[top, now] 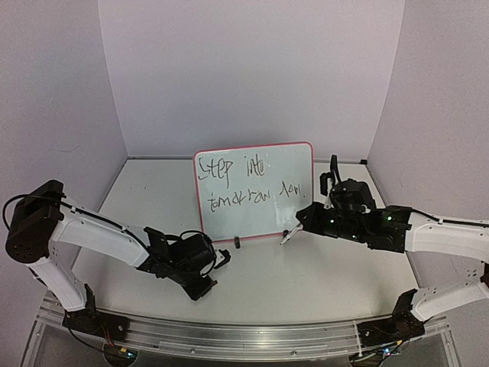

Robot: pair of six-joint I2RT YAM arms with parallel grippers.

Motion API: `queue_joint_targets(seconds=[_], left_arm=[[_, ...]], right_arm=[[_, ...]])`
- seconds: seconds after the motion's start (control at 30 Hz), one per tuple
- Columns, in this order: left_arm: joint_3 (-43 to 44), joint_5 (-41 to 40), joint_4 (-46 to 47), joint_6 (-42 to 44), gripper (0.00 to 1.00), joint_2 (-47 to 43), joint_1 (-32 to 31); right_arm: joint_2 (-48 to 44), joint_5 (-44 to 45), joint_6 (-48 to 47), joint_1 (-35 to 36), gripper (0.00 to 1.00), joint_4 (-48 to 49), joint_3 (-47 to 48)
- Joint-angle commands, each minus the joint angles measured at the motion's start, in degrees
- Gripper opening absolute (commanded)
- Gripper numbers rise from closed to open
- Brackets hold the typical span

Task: Write a sentence on the whiteboard
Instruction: Pick up the pen cap from the center of the board.

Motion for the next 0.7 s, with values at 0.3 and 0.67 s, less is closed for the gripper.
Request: queue_joint_targets(seconds=[0.3,0.67], left_arm=[[-0.6,-4.2,6.3,-1.6,0.00,-2.7,-0.9],[-5.0,1.1,29.3,-0.3,0.00,-7.2,-1.2]], right_arm=[[1.1,-4.1,-0.2,-0.1,0.00,2.2,0.9],[0.1,-25.5,5.1,-8.7,0.00,12.1,-2.9]])
